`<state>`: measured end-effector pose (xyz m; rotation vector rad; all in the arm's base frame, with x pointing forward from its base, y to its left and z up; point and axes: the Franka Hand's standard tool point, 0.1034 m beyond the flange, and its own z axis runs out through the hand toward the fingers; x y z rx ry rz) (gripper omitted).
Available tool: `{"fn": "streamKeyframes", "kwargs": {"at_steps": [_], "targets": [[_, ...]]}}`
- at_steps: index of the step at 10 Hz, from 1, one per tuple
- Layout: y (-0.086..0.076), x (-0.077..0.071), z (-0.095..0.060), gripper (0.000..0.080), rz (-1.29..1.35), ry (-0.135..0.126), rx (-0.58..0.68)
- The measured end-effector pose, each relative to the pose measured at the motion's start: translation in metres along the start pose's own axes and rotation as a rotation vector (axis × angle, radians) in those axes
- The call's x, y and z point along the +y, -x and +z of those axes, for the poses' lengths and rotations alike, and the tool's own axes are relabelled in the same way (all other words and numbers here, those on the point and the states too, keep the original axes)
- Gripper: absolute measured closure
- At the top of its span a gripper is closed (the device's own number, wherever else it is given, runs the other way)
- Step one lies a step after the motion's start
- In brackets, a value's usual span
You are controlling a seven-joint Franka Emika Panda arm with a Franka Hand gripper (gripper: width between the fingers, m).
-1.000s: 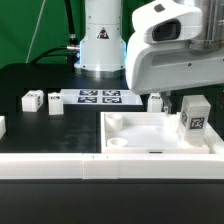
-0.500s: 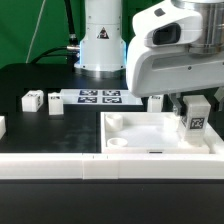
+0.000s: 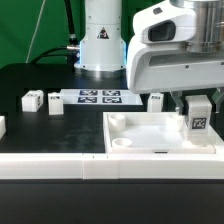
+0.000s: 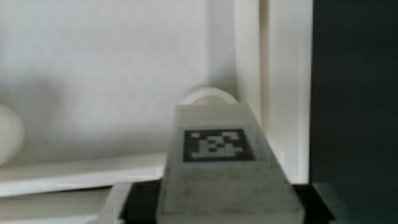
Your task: Assemble one leg
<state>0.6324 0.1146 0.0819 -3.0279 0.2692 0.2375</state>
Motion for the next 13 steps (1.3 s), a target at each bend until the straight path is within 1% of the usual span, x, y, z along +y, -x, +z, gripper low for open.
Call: {"fn": "streamKeyframes", "kwargs": {"at_steps": [1, 2, 4, 6, 7, 10, 11, 12, 13], "targets": [[0.0001, -0.0008, 0.0003, 0.0509, 0.123, -0.004, 0.012], [0.0002, -0.0006, 0.0003, 0.0508, 0.31, -0.009, 0.025], [0.0003, -0.0002, 0.0003, 0.0508, 0.561, -0.012, 0.027], [0.0001, 0.0003, 0.0004, 0.0508, 0.747, -0.014, 0.026], [-0.001, 0.0004, 0.0003, 0.0508, 0.879, -0.018, 0.034], [-0.0008, -0.0004, 0.0003, 0.0508, 1.208, -0.015, 0.044], [-0.0007, -0.0008, 0.0003, 0.0508, 1.286, -0.016, 0.045], [-0.0011, -0.0001, 0.0003, 0.0508, 1.335, -0.023, 0.039], [-0.0011, -0.0004, 0.0003, 0.0507, 1.335, -0.023, 0.038]]}}
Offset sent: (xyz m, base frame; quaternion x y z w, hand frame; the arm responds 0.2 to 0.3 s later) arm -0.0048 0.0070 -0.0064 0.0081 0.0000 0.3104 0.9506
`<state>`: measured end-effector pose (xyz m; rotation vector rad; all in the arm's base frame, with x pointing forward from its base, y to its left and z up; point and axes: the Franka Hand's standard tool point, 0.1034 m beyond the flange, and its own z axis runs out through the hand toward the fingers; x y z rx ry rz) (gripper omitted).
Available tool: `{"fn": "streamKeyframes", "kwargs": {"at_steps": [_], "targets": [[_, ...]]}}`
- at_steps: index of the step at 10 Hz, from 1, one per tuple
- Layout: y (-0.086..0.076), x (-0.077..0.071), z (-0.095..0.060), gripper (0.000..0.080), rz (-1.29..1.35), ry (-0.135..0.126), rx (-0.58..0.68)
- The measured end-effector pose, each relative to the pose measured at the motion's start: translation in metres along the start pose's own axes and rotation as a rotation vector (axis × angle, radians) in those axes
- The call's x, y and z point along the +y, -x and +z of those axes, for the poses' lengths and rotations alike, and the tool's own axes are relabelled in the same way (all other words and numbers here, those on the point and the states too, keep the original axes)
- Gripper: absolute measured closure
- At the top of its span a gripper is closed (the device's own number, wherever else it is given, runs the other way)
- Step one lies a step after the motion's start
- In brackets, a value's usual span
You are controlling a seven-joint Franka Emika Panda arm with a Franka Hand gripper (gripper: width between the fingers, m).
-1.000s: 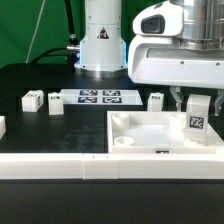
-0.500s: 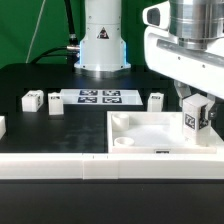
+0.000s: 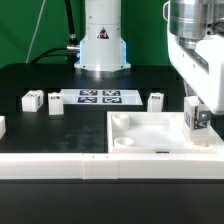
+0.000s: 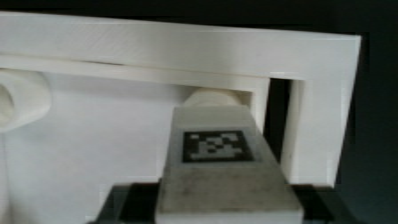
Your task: Assemble one leg
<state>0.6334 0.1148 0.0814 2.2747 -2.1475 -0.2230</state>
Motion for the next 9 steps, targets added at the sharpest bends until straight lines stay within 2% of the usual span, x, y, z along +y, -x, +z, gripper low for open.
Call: {"fn": "streamKeyframes", "kwargs": {"at_steps": [1, 2, 3, 4, 5, 6, 9], "targets": [[0.0002, 0.0001, 0.0003, 0.0507, -0.009, 0.0, 0.0], [0.0005, 0.0002, 0.0006, 0.0326, -0.051, 0.001, 0.0], [0.0023, 0.0005, 0.001, 0.0212, -0.061, 0.001, 0.0], [0.0036, 0.0007, 0.0014, 0.0212, -0.114, 0.002, 0.001], [0.0049, 0.001, 0.0022, 0.0162, -0.283, 0.003, 0.005], [0.0071, -0.0005, 0.0026, 0.0153, -0.392, -0.007, 0.007], [0.0063, -0.0005, 0.0035, 0.0151, -0.677, -0.006, 0.009]]}}
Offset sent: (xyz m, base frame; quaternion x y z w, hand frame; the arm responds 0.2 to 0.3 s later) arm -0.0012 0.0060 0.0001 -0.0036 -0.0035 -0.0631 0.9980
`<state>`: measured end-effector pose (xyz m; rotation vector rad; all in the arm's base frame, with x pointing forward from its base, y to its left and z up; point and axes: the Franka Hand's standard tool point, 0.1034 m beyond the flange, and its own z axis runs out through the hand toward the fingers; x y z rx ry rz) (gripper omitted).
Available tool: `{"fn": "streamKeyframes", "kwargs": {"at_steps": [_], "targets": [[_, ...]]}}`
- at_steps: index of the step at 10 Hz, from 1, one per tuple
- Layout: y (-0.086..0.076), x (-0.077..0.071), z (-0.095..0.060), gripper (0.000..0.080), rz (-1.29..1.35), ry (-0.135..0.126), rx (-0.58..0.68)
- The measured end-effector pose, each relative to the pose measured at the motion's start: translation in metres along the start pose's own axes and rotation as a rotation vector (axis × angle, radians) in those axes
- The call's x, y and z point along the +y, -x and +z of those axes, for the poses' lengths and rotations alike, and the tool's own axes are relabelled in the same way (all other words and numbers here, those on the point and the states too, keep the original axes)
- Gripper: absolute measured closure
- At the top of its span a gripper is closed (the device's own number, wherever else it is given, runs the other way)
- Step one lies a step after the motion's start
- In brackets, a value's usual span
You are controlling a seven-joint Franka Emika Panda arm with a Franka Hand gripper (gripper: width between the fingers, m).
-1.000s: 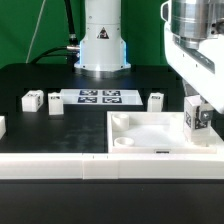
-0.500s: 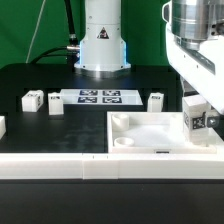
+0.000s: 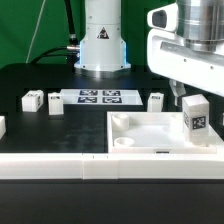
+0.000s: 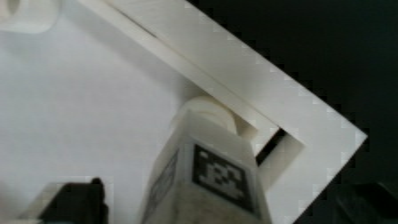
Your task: Assemble one leg
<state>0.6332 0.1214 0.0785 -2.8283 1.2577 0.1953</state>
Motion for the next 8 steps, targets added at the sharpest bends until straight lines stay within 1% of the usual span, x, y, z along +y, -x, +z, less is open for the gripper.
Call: {"fn": "streamKeyframes", "kwargs": {"at_steps": [5, 6, 8], "targets": [[-0.0054, 0.0029, -0.0012, 0.0151, -0.48, 0.0, 0.001], [-0.0053, 0.0028, -0.0012, 0.0151, -0.528, 0.0, 0.001], [-0.0071, 0.0041, -0.0015, 0.0151, -0.708, 0.0, 0.001]]}}
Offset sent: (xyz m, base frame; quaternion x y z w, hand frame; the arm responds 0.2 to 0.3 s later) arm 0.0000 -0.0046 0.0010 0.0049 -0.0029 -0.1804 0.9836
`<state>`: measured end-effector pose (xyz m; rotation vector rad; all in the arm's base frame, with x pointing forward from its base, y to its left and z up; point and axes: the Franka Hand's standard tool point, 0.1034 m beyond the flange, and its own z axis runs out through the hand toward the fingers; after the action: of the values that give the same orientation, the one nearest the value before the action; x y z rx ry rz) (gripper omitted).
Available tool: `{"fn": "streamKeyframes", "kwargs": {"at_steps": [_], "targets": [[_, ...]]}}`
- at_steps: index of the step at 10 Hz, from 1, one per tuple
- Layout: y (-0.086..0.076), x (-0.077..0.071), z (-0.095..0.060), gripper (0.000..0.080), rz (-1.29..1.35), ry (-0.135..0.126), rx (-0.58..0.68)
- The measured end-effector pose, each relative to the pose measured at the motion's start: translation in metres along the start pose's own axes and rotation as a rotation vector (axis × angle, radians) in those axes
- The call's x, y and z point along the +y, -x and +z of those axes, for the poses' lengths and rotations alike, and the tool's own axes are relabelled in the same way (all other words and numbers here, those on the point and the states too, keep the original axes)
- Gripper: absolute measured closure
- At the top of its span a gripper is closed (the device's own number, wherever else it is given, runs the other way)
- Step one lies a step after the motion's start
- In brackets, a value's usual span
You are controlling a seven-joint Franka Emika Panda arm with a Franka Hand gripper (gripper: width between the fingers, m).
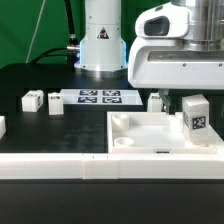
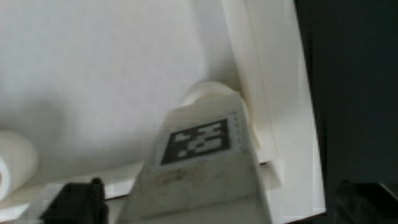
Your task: Assemble one leg
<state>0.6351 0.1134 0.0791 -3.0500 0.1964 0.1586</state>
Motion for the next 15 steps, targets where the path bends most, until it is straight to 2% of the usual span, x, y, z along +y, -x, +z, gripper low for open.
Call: {"fn": "streamKeyframes", "kwargs": {"at_steps": [2, 3, 4, 5, 6, 10, 15], "targets": [[0.0, 0.0003, 0.0007, 0.0151, -0.101, 0.0, 0.001], [-0.0002, 0.0007, 0.0006, 0.028, -0.108, 0.0, 0.001], [-0.0001, 0.0007, 0.0008, 0.028, -0.106, 0.0, 0.001], [-0.0001, 0.0008, 0.0009, 0.0419, -0.106, 0.0, 0.0], [-0.0001, 0.0007, 0.001, 0.0509, -0.106, 0.0, 0.0], [-0.0001, 0.0006, 0.0011, 0.0509, -0.071, -0.001, 0.0], [0.0005, -0.0017, 0.0025, 0.0509, 0.575, 0.0, 0.006]]}}
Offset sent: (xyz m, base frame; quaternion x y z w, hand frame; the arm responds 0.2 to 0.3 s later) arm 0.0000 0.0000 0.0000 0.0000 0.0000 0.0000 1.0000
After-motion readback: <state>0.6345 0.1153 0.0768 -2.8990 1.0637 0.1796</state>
